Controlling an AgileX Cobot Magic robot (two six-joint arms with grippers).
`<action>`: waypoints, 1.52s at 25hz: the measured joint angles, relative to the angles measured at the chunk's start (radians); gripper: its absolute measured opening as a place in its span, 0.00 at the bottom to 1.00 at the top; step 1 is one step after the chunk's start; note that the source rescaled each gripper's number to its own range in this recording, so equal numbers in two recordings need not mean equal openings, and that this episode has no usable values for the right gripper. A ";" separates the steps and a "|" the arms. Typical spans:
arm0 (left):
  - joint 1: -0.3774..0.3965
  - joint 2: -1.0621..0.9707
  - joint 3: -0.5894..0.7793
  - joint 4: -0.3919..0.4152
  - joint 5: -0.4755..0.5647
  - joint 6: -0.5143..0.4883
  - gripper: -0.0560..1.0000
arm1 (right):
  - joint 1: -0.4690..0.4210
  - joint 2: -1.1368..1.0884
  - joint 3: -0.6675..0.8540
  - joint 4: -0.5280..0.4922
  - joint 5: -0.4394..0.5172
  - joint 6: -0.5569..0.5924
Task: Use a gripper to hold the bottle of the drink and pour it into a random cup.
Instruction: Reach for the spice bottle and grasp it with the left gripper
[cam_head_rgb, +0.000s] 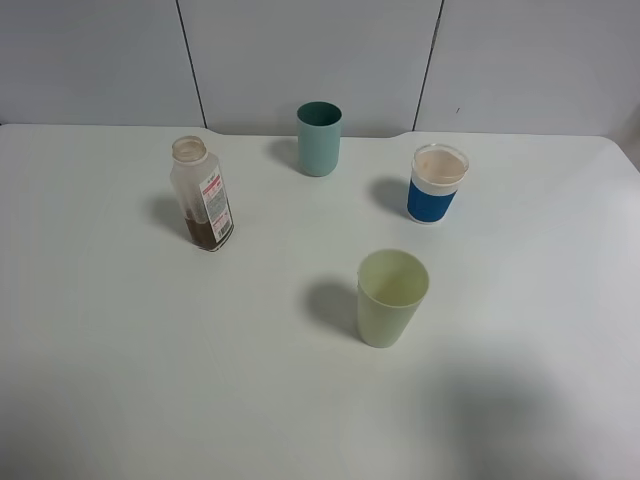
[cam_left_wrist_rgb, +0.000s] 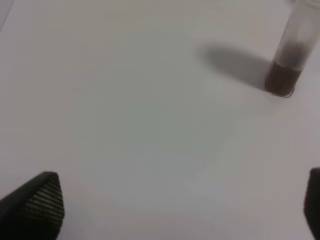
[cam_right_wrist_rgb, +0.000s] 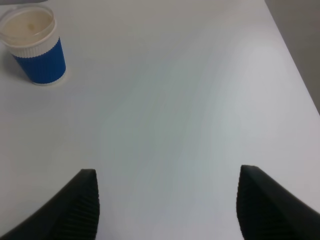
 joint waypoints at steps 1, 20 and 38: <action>0.000 0.000 0.000 0.000 0.000 0.000 1.00 | 0.000 0.000 0.000 0.000 0.000 0.000; 0.000 0.000 0.000 0.000 0.000 0.000 1.00 | 0.000 0.000 0.000 0.000 0.000 0.000; 0.000 0.000 0.000 0.001 0.000 0.000 1.00 | 0.000 0.000 0.000 0.000 0.000 0.000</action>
